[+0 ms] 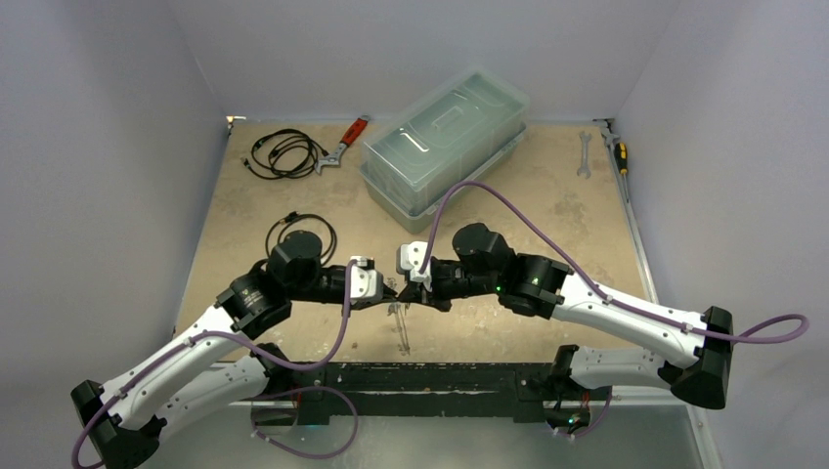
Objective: Put the keys on the keyring
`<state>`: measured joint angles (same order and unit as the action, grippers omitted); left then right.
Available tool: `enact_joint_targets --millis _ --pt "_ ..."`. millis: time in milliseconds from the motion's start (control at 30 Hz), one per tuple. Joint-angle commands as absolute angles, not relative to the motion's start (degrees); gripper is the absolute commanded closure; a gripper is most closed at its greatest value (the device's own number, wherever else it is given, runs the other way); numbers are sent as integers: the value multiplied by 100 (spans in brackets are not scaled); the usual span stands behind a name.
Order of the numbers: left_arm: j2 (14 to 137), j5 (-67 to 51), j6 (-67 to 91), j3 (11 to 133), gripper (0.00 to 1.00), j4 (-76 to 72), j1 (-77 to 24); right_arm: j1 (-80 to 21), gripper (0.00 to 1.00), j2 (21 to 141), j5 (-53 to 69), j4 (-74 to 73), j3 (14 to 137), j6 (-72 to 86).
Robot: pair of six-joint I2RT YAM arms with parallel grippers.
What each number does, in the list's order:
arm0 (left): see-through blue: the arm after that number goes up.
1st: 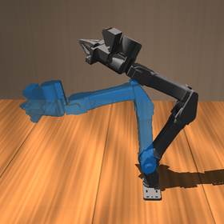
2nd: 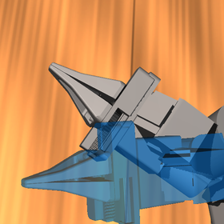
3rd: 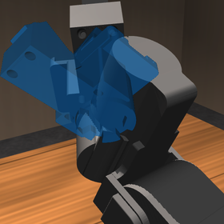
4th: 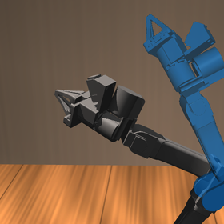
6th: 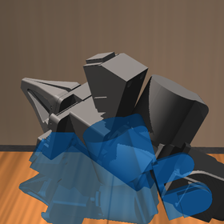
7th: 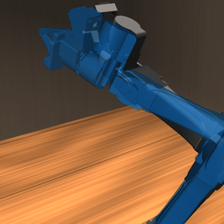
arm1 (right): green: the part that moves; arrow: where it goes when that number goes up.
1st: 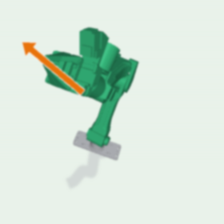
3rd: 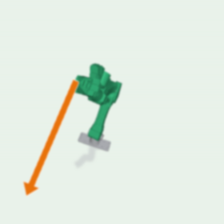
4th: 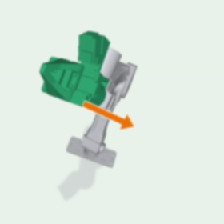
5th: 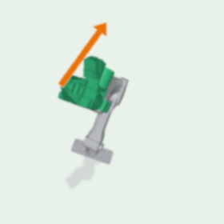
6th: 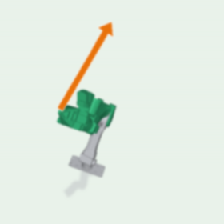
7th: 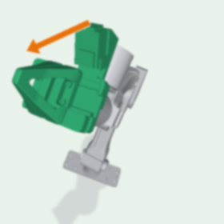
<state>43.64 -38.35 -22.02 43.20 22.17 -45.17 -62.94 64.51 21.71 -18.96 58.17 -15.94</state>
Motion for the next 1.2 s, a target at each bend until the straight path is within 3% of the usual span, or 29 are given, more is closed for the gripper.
enact_joint_targets --millis 0,233,433,533,833,1167 --pt "4385 -3829 -2268 4298 100 1964 -4507 -6354 100 6462 2364 -1757 6037 -1627" --pt "4120 -3924 -2094 4177 100 1520 -4505 -6356 100 6147 2214 -1242 5819 -1489" --pt "3650 -3883 -1544 3844 100 646 -4502 -6356 59 5638 1962 -587 5488 -1312" --pt "3534 -3896 -1297 3719 100 239 -4500 -6358 49 5248 1848 -53 5180 -1151" --pt "3431 -4082 -587 3357 100 -910 -4474 -6354 48 4494 1703 938 4440 -763" --pt "3305 -4354 -372 3199 100 -1321 -4465 -6348 63 4316 2046 937 4209 -712"
